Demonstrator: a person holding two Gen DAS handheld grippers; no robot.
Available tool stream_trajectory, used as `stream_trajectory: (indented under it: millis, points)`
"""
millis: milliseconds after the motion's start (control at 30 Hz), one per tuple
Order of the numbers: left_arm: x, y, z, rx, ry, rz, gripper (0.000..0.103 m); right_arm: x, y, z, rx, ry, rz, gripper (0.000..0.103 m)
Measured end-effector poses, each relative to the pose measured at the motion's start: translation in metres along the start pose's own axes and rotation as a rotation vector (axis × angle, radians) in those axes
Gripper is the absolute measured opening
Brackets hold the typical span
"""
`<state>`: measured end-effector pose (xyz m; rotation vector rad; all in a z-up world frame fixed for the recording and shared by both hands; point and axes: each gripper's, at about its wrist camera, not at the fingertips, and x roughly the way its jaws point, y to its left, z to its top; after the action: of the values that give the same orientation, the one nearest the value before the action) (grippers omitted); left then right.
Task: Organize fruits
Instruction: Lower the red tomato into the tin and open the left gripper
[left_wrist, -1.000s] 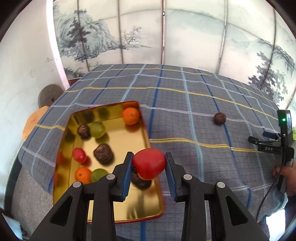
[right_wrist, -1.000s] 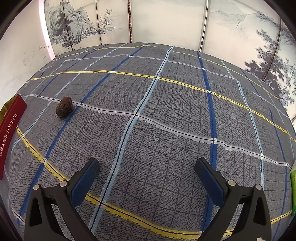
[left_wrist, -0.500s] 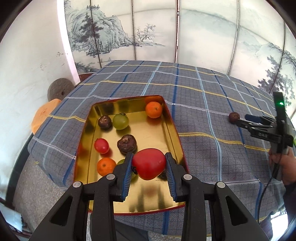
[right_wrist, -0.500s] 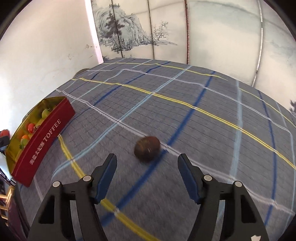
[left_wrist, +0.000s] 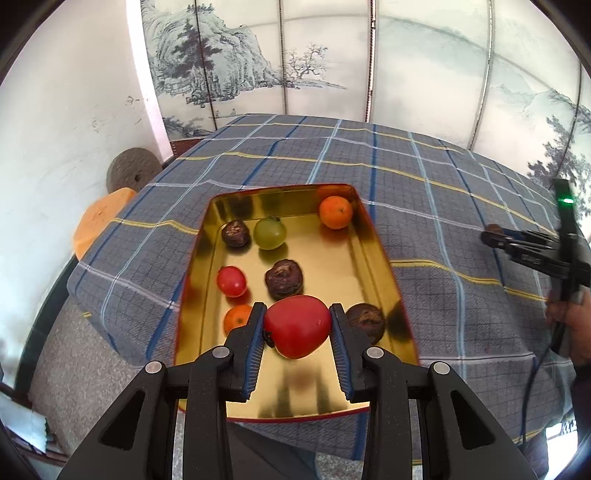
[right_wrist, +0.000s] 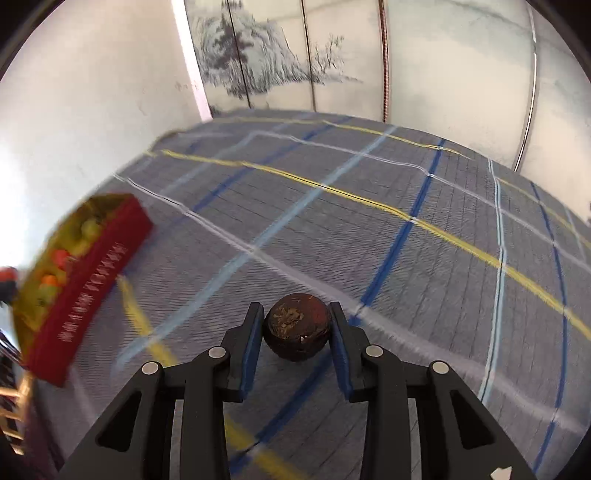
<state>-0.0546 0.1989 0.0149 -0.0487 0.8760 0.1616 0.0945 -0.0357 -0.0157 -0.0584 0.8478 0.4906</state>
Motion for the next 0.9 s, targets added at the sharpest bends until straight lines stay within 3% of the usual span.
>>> stream_trajectory:
  millis: [167,300,600,900]
  points:
    - [0.002,0.013,-0.006,-0.030,0.017,0.007,0.035,-0.028,0.025,-0.018,0.015,-0.054,0.057,0.032]
    - [0.002,0.016,-0.011,-0.036,0.019,0.007,0.035,-0.033,0.042,-0.028,-0.016,-0.053,0.052,0.032]
    - [0.004,0.014,-0.014,-0.022,0.025,-0.014,0.035,-0.031,0.046,-0.037,-0.015,-0.042,0.050,0.032]
    - [0.015,-0.004,0.006,0.033,-0.002,-0.037,0.035,-0.028,0.047,-0.041,-0.011,-0.037,0.050,0.032]
